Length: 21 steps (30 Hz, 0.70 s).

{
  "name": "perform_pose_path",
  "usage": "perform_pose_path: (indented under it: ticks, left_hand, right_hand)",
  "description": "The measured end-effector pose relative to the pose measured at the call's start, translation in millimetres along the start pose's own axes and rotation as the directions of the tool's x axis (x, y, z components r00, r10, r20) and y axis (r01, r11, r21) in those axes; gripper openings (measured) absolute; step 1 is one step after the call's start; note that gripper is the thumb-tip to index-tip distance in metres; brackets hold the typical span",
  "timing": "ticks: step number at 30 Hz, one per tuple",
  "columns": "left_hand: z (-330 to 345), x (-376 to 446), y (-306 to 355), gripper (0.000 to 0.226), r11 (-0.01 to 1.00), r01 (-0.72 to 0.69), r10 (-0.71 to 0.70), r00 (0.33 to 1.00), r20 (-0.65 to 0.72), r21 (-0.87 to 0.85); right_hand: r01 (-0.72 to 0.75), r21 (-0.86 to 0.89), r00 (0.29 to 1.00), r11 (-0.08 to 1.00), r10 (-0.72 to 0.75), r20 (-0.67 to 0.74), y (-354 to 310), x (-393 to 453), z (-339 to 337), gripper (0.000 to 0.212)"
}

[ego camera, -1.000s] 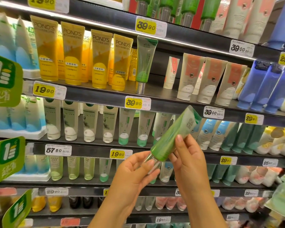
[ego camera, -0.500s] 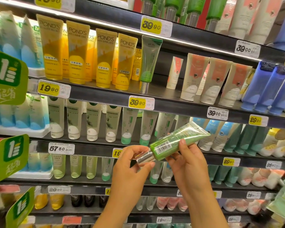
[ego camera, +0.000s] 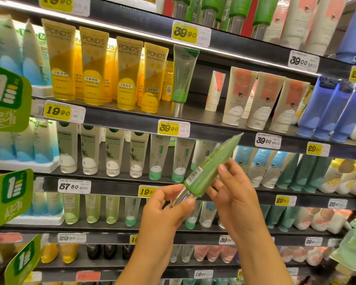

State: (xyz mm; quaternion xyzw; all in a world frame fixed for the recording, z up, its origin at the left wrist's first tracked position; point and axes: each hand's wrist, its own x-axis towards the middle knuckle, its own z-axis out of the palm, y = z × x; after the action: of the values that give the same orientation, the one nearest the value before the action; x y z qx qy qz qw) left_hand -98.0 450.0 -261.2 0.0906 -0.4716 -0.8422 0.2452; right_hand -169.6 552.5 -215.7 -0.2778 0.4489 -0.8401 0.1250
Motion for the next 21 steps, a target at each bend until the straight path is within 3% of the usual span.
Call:
perform_pose_path:
  ticks: [4, 9, 13, 21]
  left_hand:
    - [6.4, 1.2, 7.7, 0.047, 0.955, 0.174, -0.163, 0.984, 0.067, -0.238]
    - [12.1, -3.5, 19.2, 0.028, 0.870, 0.366, -0.314, 0.928, 0.200, -0.331]
    - [14.1, -6.9, 28.3, 0.014, 0.820, 0.441, -0.346, 0.889, 0.299, -0.363]
    - [17.6, -5.7, 38.5, 0.021, 0.764, 0.518, -0.345, 0.832, 0.436, -0.384]
  right_hand:
    - [-0.037, -0.008, 0.999, 0.999, 0.037, 0.022, -7.3, 10.1, -0.5, 0.045]
    - [-0.092, 0.057, 0.995, 0.994, 0.090, 0.042, -12.0, 19.1, 0.6, 0.042]
    - [-0.140, 0.077, 0.990, 0.987, 0.137, 0.037, -13.4, 23.2, 1.7, 0.043]
    - [-0.235, 0.040, 0.968, 0.971, 0.237, -0.087, -12.4, 23.2, 7.1, 0.041]
